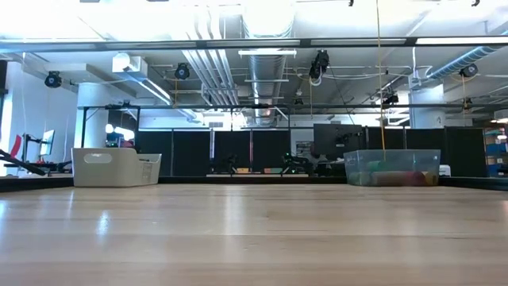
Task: Sort blocks
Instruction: Put the purple rectangular block into the white bin
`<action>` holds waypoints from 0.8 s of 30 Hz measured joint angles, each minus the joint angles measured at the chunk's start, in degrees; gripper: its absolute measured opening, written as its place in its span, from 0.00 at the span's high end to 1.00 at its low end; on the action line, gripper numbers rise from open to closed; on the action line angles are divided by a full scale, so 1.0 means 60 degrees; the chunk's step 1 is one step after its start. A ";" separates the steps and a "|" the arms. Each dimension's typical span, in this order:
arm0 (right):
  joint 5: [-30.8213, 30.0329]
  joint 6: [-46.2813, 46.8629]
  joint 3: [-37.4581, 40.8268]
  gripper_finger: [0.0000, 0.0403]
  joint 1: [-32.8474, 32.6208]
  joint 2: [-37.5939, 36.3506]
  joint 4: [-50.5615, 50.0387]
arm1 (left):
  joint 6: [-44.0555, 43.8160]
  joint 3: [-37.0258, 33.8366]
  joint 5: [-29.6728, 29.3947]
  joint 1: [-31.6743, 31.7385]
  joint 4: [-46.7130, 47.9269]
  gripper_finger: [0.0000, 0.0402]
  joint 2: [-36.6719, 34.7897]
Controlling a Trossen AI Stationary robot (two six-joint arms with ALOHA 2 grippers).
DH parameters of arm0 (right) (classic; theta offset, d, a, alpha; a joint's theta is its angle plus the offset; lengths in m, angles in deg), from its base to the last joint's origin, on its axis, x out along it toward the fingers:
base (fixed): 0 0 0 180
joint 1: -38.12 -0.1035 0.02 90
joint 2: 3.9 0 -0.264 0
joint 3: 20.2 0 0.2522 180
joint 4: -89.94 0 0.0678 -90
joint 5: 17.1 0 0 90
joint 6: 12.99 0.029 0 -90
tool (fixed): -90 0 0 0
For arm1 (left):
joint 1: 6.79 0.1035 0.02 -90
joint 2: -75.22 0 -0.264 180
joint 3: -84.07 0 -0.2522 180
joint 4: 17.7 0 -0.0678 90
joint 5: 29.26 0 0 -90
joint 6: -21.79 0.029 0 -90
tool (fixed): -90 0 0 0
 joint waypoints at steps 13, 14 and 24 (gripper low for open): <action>0.0077 0.1171 0.0110 0.44 -0.0091 0.0002 -0.0528 | -0.1153 -0.1233 0.0351 -0.0187 -0.1971 0.81 0.0198; 0.0088 0.1178 0.0132 0.43 -0.0091 0.0002 -0.0533 | -0.1111 -0.1169 0.0318 -0.0206 -0.1832 0.79 0.0207; 0.0025 0.1911 0.1044 0.30 -0.0360 0.0006 -0.0062 | -0.0946 -0.0338 -0.0380 -0.0624 0.0223 0.59 0.0214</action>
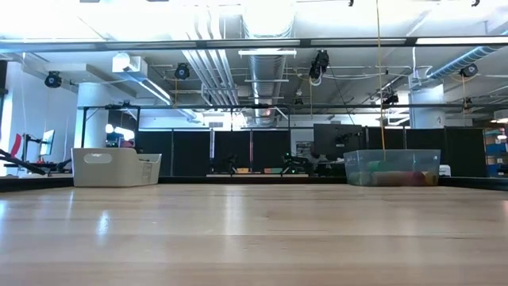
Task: Sort blocks
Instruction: Put the purple rectangular block into the white bin
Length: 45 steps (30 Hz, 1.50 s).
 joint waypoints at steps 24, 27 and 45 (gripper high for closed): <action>0.0106 0.3159 0.0580 0.37 -0.2303 0.1806 0.0328 | -0.0382 -0.0395 -0.1110 -0.0195 -0.1324 0.88 -0.0206; 0.0244 0.3606 0.0588 0.37 -0.2529 0.2078 0.0306 | -0.0447 -0.0538 -0.1129 -0.0196 -0.1364 0.82 -0.0209; 0.3014 0.6624 0.0607 0.32 -0.3403 0.3385 -0.2520 | 0.0884 -0.0009 -0.1554 -0.0136 -0.0951 0.63 -0.0133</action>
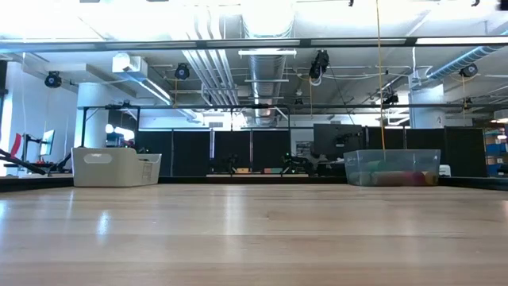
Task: Sort blocks
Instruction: Put the purple rectangular block into the white bin
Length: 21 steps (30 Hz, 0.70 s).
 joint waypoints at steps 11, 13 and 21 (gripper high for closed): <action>-0.0529 -0.0458 -0.0002 0.42 0.0069 0.0098 0.0138 | 0.0119 0.0588 -0.1330 0.0017 -0.0325 0.89 0.0138; -0.0530 -0.0460 0.0002 0.43 0.0069 0.0112 0.0138 | 0.0033 0.0650 -0.1716 0.0017 -0.0493 0.89 0.0144; -0.0618 -0.0780 0.0009 0.42 0.0119 0.0112 0.0153 | -0.1198 0.0586 -0.2250 0.0360 -0.1033 0.85 0.0691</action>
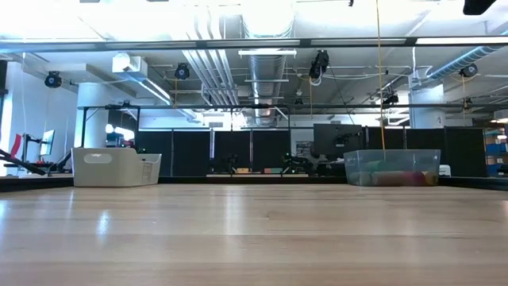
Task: Sort blocks
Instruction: Put the purple rectangular block into the white bin, then adjust the white bin
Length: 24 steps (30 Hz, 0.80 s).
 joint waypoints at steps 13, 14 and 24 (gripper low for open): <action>0.0084 -0.0521 0.0000 0.42 0.0340 0.0000 0.0218 | 0.0445 -0.0001 -0.0008 0.0033 -0.1141 0.68 0.0281; 0.0091 -0.0596 0.0000 0.42 0.0336 0.0000 0.0304 | 0.0436 -0.0001 -0.0009 0.0033 -0.1114 0.68 0.0281; 0.3331 0.0957 -0.0175 0.41 0.0321 -0.0936 -0.0134 | 0.3381 0.1685 -0.1143 0.0066 0.0353 0.71 -0.0412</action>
